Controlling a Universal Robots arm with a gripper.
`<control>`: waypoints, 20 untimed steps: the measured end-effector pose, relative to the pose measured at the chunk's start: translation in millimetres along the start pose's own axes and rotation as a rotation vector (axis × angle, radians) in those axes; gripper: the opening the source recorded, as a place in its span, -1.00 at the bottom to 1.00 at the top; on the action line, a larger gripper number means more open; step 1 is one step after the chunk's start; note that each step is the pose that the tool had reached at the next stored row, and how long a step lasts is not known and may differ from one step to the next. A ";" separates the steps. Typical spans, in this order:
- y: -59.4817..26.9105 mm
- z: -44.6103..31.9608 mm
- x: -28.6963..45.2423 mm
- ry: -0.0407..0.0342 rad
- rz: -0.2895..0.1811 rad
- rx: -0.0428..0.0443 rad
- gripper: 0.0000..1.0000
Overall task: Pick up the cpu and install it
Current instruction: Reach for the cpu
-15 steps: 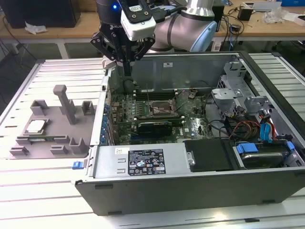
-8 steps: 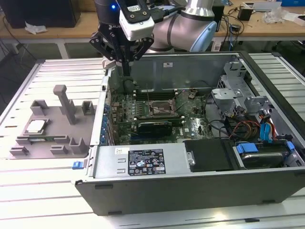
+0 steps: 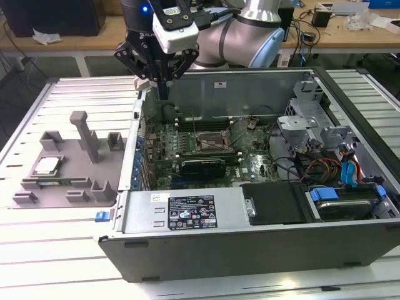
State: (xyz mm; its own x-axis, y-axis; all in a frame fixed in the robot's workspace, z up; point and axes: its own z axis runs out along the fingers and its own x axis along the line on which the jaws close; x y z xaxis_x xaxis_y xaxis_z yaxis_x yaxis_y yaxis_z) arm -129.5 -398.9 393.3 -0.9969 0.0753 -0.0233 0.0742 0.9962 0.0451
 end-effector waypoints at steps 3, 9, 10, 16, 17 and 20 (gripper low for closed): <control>-0.1 0.0 0.9 0.0000 0.000 0.0000 -0.79; -0.2 -0.1 2.3 0.0000 0.000 0.0000 -0.79; -0.2 -0.1 2.7 0.0000 0.000 0.0000 -0.79; -0.3 -0.1 4.5 0.0001 0.000 0.0000 -0.79; -0.4 -0.1 5.2 0.0000 0.000 0.0000 -0.79; -0.6 -0.2 7.6 0.0000 0.000 0.0000 -0.79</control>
State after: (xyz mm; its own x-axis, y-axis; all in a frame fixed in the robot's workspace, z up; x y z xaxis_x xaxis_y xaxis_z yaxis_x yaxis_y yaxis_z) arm -137.2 -398.8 393.3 -0.9969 0.0753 -0.0233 0.0742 0.9962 0.0451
